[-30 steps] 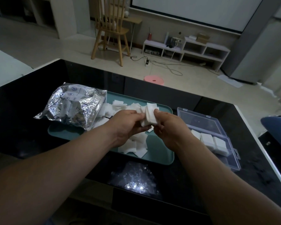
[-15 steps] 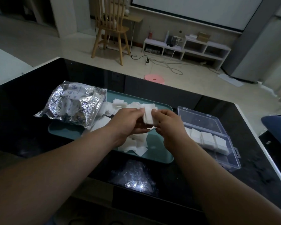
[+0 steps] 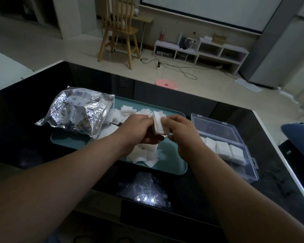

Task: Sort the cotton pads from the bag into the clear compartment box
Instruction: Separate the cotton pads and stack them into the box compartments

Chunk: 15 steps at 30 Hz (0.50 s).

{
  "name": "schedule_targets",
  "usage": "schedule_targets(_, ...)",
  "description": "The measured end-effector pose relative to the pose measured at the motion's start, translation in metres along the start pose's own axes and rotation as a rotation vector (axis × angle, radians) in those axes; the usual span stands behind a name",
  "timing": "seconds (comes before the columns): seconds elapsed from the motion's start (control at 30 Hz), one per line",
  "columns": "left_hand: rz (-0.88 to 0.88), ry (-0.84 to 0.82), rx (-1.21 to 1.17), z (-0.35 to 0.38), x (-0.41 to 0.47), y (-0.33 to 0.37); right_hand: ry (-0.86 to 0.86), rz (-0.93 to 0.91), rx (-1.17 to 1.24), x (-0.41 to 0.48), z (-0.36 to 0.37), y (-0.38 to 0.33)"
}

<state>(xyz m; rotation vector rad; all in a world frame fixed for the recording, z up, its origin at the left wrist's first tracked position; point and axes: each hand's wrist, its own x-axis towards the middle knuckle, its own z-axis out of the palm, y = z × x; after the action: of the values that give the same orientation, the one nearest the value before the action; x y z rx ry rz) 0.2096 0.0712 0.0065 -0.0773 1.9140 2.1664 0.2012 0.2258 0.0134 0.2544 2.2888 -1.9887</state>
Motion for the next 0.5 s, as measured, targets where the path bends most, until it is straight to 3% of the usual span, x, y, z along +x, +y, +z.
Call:
schedule_targets(0.27, -0.025, -0.041, -0.162, 0.013, -0.006, 0.003, 0.206, -0.350, -0.419, -0.013, 0.014, -0.002)
schedule_targets(0.37, -0.060, -0.111, -0.291, 0.014, -0.006, 0.006, 0.080, -0.428, -0.466, -0.020, 0.018, -0.006)
schedule_targets(0.5, -0.231, -0.048, -0.459, -0.005, 0.002, 0.011, -0.103, -0.483, -0.519, -0.027, 0.005, -0.009)
